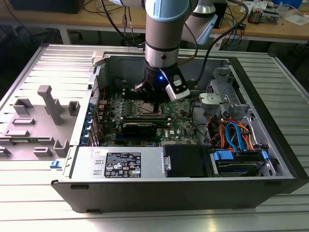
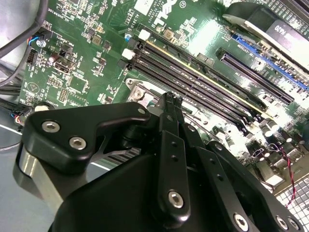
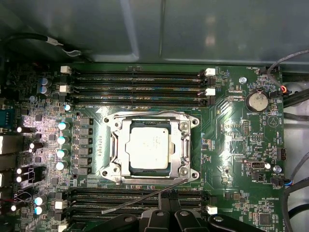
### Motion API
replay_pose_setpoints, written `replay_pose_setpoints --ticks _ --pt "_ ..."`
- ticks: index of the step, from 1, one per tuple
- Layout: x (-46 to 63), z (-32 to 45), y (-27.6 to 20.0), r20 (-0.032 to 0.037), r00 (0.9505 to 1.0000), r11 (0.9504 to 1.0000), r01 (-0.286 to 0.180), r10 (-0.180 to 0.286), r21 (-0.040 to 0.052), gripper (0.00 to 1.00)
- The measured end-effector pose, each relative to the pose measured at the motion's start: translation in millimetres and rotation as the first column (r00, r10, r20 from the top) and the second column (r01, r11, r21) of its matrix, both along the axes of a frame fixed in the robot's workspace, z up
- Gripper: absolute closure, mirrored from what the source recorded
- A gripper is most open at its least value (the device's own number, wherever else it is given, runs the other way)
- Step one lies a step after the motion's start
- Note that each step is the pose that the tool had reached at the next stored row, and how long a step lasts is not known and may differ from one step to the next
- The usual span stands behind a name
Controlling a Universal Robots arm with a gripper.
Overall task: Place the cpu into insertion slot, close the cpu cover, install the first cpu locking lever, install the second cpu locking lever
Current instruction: 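Install the second cpu locking lever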
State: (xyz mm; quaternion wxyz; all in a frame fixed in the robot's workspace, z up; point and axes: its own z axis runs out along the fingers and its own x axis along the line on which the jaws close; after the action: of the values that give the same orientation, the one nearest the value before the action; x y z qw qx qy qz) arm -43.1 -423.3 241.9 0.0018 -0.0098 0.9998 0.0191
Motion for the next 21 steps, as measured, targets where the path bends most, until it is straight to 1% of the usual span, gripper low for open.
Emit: replay_pose_setpoints --ticks 2,4,5,6,8,10,14,17,21 --pt "0.0 0.0 0.0 0.0000 1.0000 1.0000 0.000 0.000 0.0000 0.89" --pt "-2.6 -0.1 0.0 0.0000 1.0000 1.0000 0.000 0.000 0.0000 0.89" --pt "-3.0 -0.1 -0.7 -0.0001 1.0000 1.0000 0.000 0.000 -0.0002 0.89" --pt "-3.3 -0.1 -1.8 0.0000 1.0000 1.0000 -0.001 0.001 -0.0001 0.89" --pt "-7.2 -0.2 -6.5 0.0000 1.0000 1.0000 -0.008 0.008 0.0002 0.89" --pt "-10.2 -0.2 -6.5 0.0000 0.9999 0.9999 -0.012 0.012 0.0003 0.89" --pt "-16.2 -0.2 -6.5 -0.0031 0.9998 0.9998 -0.020 0.020 0.0003 0.89" --pt "-22.6 -0.5 -6.5 -0.0037 0.9996 0.9996 -0.027 0.027 0.0003 0.89" --pt "-27.2 -1.3 -6.5 -0.0053 0.9994 0.9994 -0.036 0.036 0.0002 0.89"
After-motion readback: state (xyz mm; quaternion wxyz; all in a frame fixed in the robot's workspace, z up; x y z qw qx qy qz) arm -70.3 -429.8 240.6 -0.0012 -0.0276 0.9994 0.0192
